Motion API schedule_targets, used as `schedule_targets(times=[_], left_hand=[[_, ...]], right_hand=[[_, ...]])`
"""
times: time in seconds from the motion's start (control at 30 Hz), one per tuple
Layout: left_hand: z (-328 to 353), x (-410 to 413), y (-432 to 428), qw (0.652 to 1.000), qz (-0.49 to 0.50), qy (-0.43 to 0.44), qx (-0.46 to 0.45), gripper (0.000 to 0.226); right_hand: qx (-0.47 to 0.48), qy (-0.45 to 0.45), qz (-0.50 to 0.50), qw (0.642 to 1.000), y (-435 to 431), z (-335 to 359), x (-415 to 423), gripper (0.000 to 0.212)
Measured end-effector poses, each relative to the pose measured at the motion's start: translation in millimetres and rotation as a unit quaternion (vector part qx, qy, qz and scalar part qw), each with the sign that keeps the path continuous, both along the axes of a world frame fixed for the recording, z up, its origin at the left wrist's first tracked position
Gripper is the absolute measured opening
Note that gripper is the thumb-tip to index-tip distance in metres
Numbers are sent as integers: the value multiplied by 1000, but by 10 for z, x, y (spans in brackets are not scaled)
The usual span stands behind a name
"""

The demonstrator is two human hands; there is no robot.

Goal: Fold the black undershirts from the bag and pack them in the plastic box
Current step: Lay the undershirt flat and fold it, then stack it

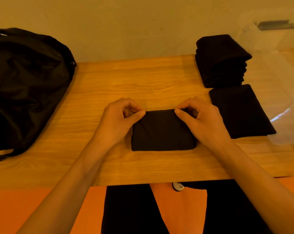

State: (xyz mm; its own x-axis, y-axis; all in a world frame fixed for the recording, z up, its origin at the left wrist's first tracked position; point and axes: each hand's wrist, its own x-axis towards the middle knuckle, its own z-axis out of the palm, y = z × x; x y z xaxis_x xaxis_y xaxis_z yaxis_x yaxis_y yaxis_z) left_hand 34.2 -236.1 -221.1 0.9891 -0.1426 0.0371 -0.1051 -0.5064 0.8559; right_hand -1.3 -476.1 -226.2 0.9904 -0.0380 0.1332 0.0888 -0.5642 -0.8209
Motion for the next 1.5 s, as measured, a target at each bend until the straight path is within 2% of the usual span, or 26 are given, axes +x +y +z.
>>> schedule_targets(times=[0.17,0.23,0.33,0.37,0.43,0.53,0.63,0.73,1.17,1.5], left_hand=[[26,-56,-41,999,45,-11,5,6],[105,-176,-59,993,73,-72,54,4],[263,-440,-203,977,29,-176,119,28],[284,-510,-276,973,-10,-179,147,40],[234,-581,-401,961,-88,-125,231,62],[50,-539,-398,931,-128,-84,331,75],[-49,-463,-295,928,-123,-69,345,80],[-89,-423,-231,922,-125,-78,358,83],[-160,-418,-198,921,-96,-94,366,76],[-178,-462,-131,916,-31,-64,394,84]], right_hand=[[-55,-16,-11,998,21,11,-8,9],[-54,-19,-6,998,8,52,-36,20],[-134,-102,22,986,26,155,-93,35],[-182,-128,44,974,73,184,-109,39],[-281,-130,93,946,202,202,-144,48],[-380,-39,135,914,319,117,-193,69],[-351,18,119,929,280,7,-202,81],[-313,32,92,945,247,-29,-234,81],[-326,30,69,942,236,-86,-237,73],[-338,37,53,939,205,-103,-285,74]])
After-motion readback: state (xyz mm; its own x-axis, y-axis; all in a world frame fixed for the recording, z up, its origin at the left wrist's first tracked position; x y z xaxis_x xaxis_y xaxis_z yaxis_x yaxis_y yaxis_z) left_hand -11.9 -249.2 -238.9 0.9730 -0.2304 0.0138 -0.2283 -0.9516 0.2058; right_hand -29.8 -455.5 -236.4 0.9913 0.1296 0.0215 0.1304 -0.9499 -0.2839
